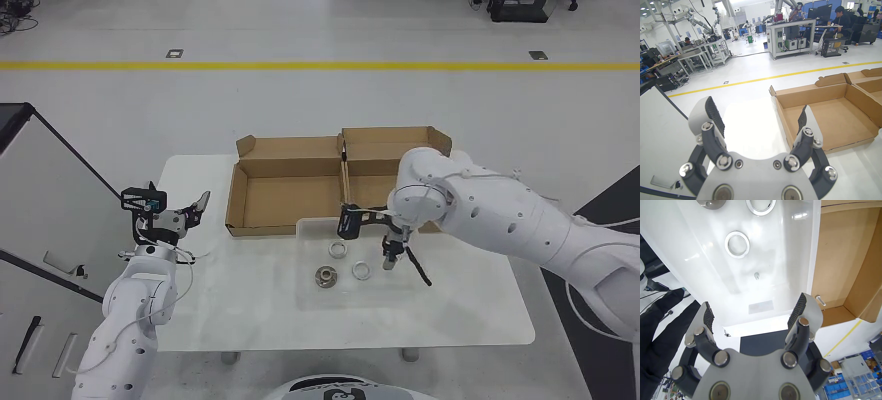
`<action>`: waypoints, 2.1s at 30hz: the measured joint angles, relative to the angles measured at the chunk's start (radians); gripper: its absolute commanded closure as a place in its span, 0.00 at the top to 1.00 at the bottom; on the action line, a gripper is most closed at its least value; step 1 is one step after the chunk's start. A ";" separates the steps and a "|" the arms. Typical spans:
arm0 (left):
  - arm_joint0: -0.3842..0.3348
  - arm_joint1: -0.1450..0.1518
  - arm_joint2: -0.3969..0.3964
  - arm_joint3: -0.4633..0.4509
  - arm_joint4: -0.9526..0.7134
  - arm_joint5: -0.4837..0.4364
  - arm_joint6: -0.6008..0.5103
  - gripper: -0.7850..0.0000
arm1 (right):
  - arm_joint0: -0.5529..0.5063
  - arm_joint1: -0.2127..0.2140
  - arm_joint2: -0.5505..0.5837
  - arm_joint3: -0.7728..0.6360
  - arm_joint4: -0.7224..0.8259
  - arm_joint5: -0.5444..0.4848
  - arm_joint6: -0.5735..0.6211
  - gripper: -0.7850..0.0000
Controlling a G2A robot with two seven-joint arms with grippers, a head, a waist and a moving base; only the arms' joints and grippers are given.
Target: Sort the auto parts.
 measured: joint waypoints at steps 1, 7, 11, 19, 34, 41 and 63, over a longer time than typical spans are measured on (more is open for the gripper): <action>0.000 0.000 0.000 0.000 0.000 0.000 0.000 1.00 | -0.004 0.000 0.000 0.003 0.002 0.002 0.002 1.00; 0.000 0.000 0.000 0.000 0.000 0.000 0.000 1.00 | -0.035 0.003 0.000 0.031 0.011 0.010 0.010 1.00; 0.000 0.000 0.000 0.000 0.000 0.000 0.000 1.00 | -0.051 0.005 0.000 0.047 0.012 0.006 0.006 1.00; 0.000 0.000 0.000 0.000 0.000 0.000 0.000 1.00 | -0.073 0.006 0.000 0.074 -0.014 -0.034 -0.034 0.84; 0.000 0.000 0.000 0.000 0.000 0.000 0.000 1.00 | -0.120 0.003 0.000 0.121 -0.088 -0.118 -0.119 0.47; 0.000 0.000 0.000 0.000 0.000 0.000 0.000 1.00 | -0.133 -0.008 0.000 0.146 -0.112 -0.133 -0.134 0.41; 0.000 0.000 0.000 0.000 0.000 0.000 0.000 1.00 | -0.155 -0.050 0.000 0.216 -0.140 -0.155 -0.155 0.33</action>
